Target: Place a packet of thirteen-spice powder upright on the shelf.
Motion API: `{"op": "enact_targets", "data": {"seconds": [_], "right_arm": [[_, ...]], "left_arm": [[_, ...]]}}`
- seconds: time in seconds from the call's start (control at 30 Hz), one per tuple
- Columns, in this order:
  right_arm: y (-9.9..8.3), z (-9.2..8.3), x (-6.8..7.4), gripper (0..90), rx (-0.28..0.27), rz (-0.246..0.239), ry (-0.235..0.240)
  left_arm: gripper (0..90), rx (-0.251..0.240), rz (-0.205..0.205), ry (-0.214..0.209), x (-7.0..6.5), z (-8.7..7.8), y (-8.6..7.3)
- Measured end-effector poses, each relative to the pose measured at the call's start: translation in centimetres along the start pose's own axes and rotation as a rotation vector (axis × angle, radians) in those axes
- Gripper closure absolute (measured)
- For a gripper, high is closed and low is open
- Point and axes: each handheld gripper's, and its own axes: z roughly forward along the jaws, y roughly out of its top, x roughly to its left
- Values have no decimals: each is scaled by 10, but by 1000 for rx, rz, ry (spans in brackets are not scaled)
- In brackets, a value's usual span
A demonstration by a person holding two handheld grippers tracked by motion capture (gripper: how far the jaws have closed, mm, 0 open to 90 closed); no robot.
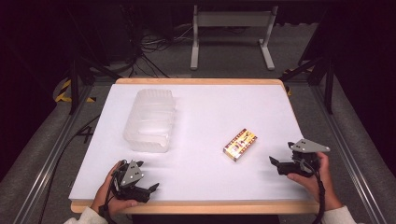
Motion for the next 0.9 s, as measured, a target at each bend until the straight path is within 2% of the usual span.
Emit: {"op": "enact_targets", "data": {"seconds": [0.07,0.13,0.23,0.33,0.37,0.47,0.57,0.8,0.9], "right_arm": [[-6,-3,-1,123,6,13,7],[-7,-4,-1,122,9,19,16],[-6,-8,3,168,-13,41,25],[-5,-8,4,190,-11,45,35],[-5,-6,4,209,-12,59,50],[-3,-1,5,239,-8,77,58],[-1,3,7,243,-2,96,85],[4,8,17,255,6,74,117],[6,12,19,241,16,57,115]], "left_arm": [[74,-3,6,0,-1,-1,0],[74,-5,10,1,-2,-3,-1],[74,-22,5,3,-2,-5,-2],[74,-14,9,-5,-1,-3,-1],[74,-10,10,-7,-1,-2,-1],[74,-12,4,-6,0,-2,-1],[74,-9,6,-5,0,-2,-1],[74,-9,7,-5,-1,-2,-1],[74,-9,5,-5,0,-2,-2]]}}
